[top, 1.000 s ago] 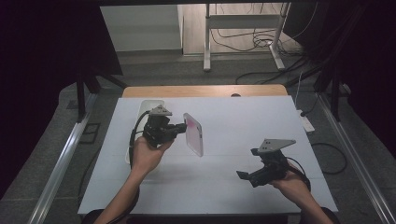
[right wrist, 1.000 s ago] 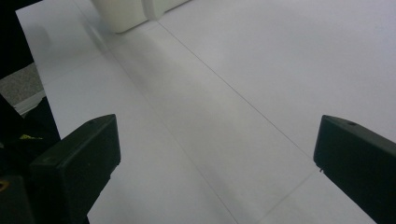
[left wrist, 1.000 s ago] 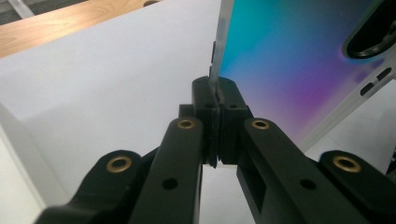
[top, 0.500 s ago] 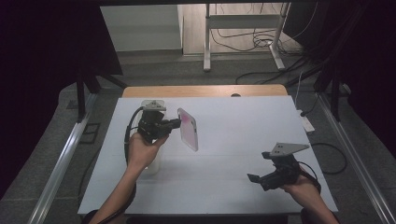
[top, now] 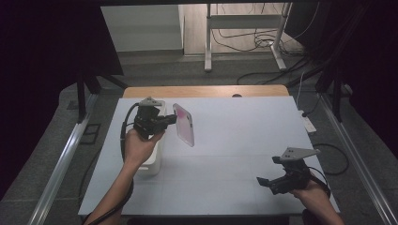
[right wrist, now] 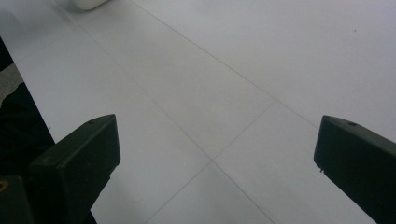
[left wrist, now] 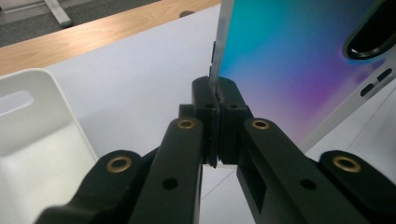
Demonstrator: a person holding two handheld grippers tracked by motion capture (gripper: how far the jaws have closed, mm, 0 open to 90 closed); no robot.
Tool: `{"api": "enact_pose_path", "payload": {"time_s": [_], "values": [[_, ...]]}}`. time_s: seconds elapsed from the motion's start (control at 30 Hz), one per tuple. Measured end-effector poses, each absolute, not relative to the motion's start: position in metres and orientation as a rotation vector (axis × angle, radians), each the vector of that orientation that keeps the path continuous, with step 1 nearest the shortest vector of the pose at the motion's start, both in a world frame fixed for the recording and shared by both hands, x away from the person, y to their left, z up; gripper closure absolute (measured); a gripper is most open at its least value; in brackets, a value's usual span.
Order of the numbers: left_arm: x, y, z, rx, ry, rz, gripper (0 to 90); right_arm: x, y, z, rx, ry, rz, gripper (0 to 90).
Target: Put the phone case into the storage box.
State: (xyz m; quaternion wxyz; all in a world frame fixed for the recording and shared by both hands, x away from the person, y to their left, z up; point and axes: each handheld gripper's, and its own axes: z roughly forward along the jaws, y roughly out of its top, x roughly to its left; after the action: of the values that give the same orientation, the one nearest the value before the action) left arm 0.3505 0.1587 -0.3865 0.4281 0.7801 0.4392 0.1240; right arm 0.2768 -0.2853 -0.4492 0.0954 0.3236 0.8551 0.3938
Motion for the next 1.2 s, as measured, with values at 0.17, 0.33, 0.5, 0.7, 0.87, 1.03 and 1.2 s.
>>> {"api": "enact_pose_path", "payload": {"time_s": [0.17,0.33,0.5,0.7,0.87,1.03,1.2], "values": [[0.354,0.164,-0.386,1.94,1.112,0.311,88.1,0.275,-0.292,-0.45,0.985,2.519,1.166,0.0],[0.356,0.169,-0.384,1.931,1.127,0.322,88.1,0.273,-0.299,-0.451,1.006,2.507,1.157,0.0],[0.358,0.175,-0.381,1.924,1.137,0.336,88.1,0.27,-0.305,-0.451,1.051,2.477,1.161,0.0],[0.36,0.181,-0.377,1.918,1.148,0.352,88.1,0.269,-0.312,-0.449,1.099,2.432,1.152,0.0],[0.363,0.187,-0.375,1.918,1.161,0.371,88.2,0.266,-0.316,-0.447,1.121,2.413,1.142,0.0],[0.366,0.193,-0.374,1.918,1.178,0.389,88.1,0.264,-0.316,-0.446,1.125,2.405,1.108,0.0],[0.37,0.2,-0.373,1.91,1.201,0.403,88.1,0.265,-0.315,-0.447,1.133,2.403,1.082,0.0]]}}
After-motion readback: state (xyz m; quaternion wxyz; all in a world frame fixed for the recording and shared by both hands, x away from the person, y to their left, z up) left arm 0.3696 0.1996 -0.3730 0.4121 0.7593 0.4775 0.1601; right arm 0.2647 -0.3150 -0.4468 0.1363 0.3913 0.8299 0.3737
